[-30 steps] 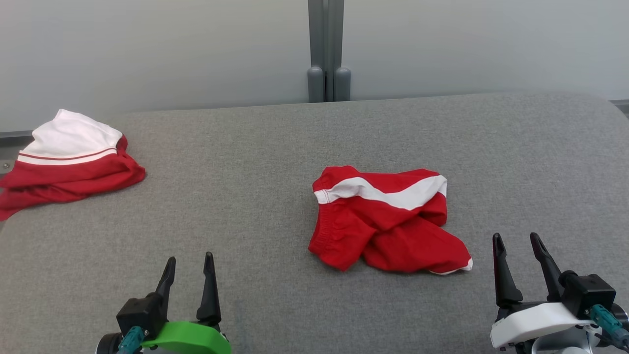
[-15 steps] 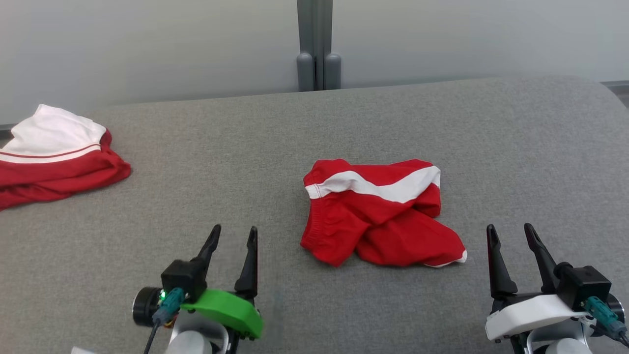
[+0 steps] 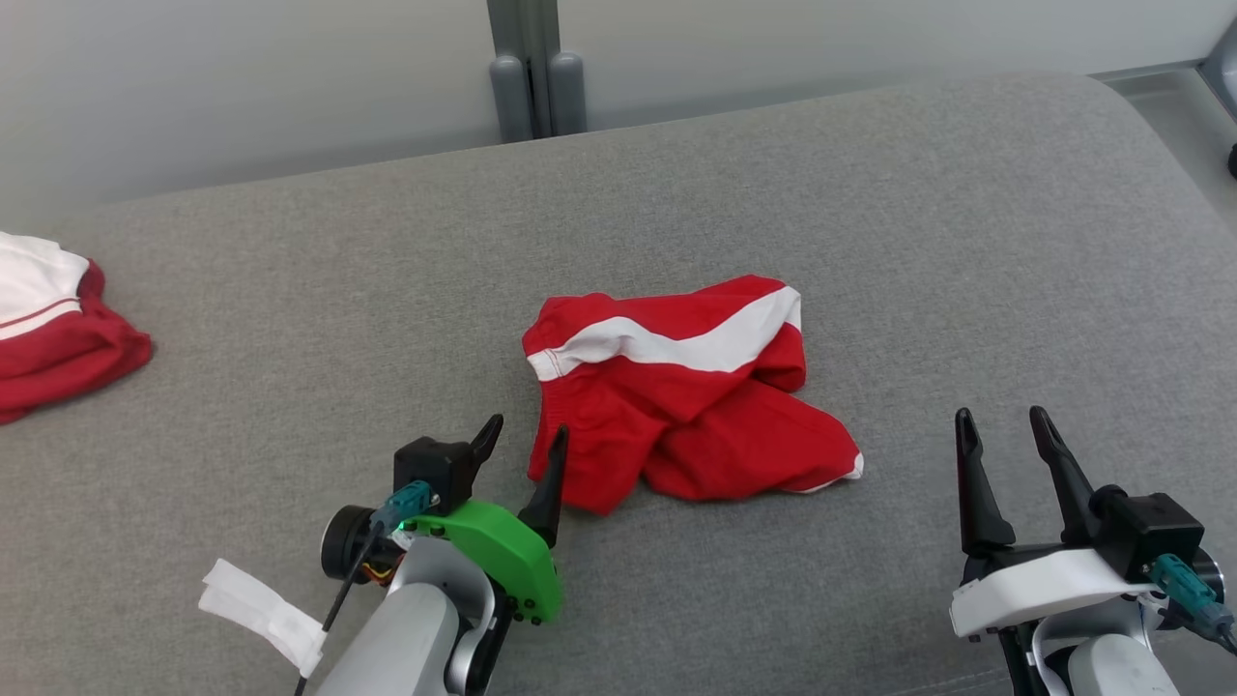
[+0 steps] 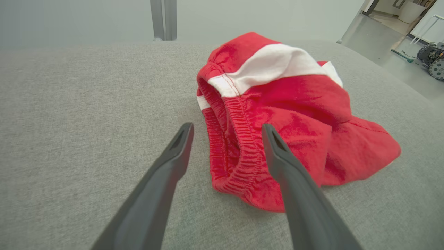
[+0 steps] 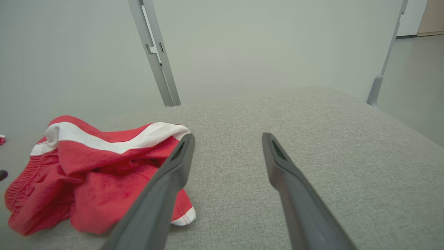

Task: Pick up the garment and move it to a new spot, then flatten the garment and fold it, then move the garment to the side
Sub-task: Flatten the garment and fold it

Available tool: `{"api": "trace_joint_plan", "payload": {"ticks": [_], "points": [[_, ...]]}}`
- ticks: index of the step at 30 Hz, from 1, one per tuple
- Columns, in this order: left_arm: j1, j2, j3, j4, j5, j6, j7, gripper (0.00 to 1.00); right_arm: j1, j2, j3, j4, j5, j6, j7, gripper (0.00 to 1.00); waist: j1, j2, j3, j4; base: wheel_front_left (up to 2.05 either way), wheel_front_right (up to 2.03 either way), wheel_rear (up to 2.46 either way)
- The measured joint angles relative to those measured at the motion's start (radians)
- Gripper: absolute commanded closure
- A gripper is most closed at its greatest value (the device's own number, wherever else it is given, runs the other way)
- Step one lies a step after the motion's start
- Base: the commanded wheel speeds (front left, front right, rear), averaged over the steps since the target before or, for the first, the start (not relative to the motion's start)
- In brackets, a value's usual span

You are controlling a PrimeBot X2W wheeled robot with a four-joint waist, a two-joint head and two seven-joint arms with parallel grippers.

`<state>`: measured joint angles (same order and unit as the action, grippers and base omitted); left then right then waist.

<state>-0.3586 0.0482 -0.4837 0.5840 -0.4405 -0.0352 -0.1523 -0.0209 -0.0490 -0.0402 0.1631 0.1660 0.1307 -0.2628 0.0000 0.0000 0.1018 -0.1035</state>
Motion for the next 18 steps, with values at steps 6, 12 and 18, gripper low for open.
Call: {"api": "trace_joint_plan", "payload": {"ticks": [6,12,18], "points": [[-0.036,0.0,-0.046,0.06,-0.047,-0.021,0.017,0.0,-0.007,0.0,-0.001,0.0,0.006,0.0,0.0,0.0,0.0,0.0,0.03,-0.033,0.0,0.0,0.0],[-0.067,-0.001,-0.094,0.085,-0.083,-0.03,-0.007,1.0,-0.012,0.0,-0.004,0.0,0.008,0.0,0.0,0.0,0.0,0.0,0.043,-0.039,0.0,0.0,0.0],[-0.065,0.009,-0.099,0.068,-0.088,-0.024,-0.048,1.0,-0.012,0.0,-0.02,0.001,0.009,0.0,0.0,0.0,0.0,0.0,0.038,-0.02,0.0,0.0,0.0]]}}
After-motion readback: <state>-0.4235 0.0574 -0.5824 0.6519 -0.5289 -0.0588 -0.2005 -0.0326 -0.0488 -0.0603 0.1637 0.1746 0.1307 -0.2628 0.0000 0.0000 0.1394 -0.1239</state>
